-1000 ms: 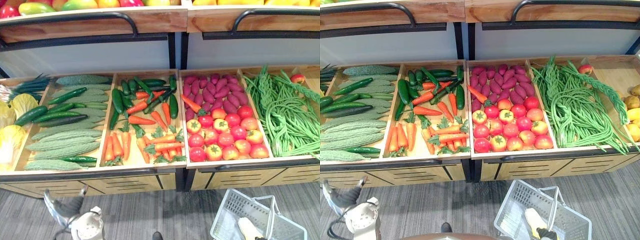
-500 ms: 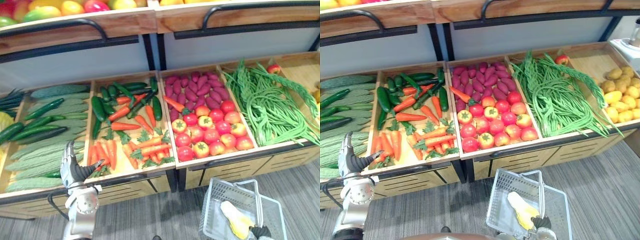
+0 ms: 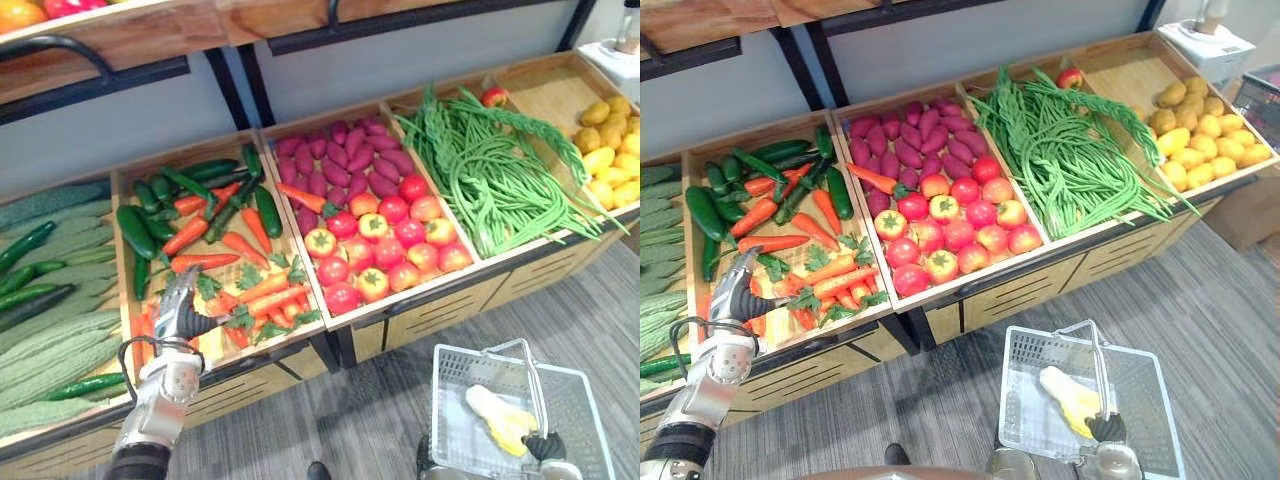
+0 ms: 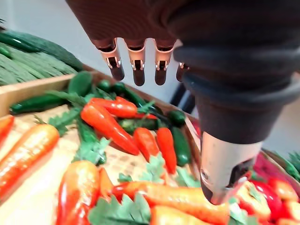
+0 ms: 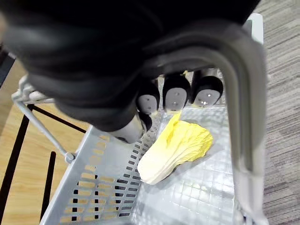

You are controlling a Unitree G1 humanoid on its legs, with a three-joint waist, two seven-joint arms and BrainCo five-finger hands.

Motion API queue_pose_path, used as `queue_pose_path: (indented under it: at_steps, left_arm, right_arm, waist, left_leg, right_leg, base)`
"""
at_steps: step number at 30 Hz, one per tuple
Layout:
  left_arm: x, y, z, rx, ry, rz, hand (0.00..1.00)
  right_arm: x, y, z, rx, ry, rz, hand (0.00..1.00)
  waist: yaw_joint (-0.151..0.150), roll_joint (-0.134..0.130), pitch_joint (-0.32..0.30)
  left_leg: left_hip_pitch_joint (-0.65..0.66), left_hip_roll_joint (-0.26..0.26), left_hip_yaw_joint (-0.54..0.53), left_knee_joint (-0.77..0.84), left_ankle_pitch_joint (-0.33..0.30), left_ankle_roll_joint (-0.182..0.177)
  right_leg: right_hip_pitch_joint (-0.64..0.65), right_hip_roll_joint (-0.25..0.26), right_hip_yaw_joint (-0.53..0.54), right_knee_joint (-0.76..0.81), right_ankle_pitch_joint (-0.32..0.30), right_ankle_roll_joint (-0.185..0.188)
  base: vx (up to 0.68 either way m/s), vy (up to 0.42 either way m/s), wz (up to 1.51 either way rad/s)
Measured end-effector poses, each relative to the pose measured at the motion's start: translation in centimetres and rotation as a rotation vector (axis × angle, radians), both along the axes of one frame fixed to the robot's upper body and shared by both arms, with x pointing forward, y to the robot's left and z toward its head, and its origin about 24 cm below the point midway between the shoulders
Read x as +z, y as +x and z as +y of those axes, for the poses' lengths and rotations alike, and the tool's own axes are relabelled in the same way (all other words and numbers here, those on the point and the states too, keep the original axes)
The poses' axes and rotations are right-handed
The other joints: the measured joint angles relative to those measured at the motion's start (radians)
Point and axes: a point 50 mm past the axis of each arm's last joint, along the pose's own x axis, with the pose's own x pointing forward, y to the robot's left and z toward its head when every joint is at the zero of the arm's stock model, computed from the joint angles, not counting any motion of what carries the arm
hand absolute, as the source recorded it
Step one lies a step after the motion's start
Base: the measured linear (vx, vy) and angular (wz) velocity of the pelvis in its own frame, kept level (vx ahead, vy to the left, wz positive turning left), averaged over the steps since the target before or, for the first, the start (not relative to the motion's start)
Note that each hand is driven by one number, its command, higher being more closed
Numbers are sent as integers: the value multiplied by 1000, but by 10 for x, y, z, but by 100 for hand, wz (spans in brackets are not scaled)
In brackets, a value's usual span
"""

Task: Pick vegetable in the basket

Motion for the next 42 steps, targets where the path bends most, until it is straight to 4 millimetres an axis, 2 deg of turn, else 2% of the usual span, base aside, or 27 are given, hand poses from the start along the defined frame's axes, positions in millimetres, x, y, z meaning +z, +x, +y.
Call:
queue_pose_path:
  at_steps: [5, 11, 17, 25, 37, 38, 42]
  left_arm:
    - [-1, 6, -12, -119, 71, 33, 0]
    - [-9, 14, -15, -138, 78, 94, 0]
    - [-3, 26, -9, -96, 91, 91, 0]
    - [14, 40, -1, -20, 94, 30, 0]
    - [8, 46, 5, 20, 155, 91, 0]
    - [8, 46, 3, 19, 158, 91, 100]
    - [4, 45, 6, 39, 157, 100, 100]
  right_arm:
    - [8, 3, -9, 4, -47, -27, 100]
    - [15, 16, -10, 43, -79, -62, 100]
    - [25, 33, -13, 102, -116, -102, 100]
    - [30, 41, -12, 117, -125, -134, 100]
    - [37, 52, -12, 124, -139, -176, 100]
    - [37, 52, -12, 123, -140, -178, 100]
    - [38, 56, -11, 129, -140, -185, 100]
  waist:
    - [-2, 9, 20]
    - [-4, 12, 41]
    - [-4, 13, 57]
    - [-2, 8, 96]
    - [0, 2, 144]
    - [0, 1, 145]
    - [7, -2, 147]
  left_leg:
    - [-5, 0, 26, 0, -1, -1]
    - [-23, 2, 54, 0, -3, -4]
    - [-35, -1, 71, 1, -3, -5]
    - [-55, -2, 71, 1, -5, -7]
    - [-81, 9, 103, 1, -8, -11]
    - [-81, 11, 107, 1, -10, -13]
    - [-69, 12, 129, 1, -19, -20]
  right_leg:
    - [-23, 3, 31, 0, 5, 3]
    - [-62, 12, 61, 2, 17, 0]
    - [-88, 14, 85, 6, 18, -1]
    - [-126, 10, 96, 32, 18, -1]
    - [-179, 17, 125, 49, 18, -1]
    - [-180, 19, 129, 49, 18, -1]
    - [-181, 24, 151, 50, 18, -1]
  base:
    - [-45, -33, -16]
    - [5, -34, -17]
    - [29, -26, -12]
    - [4, -5, -2]
    - [13, -23, -8]
    - [38, -25, -9]
    - [33, -18, -15]
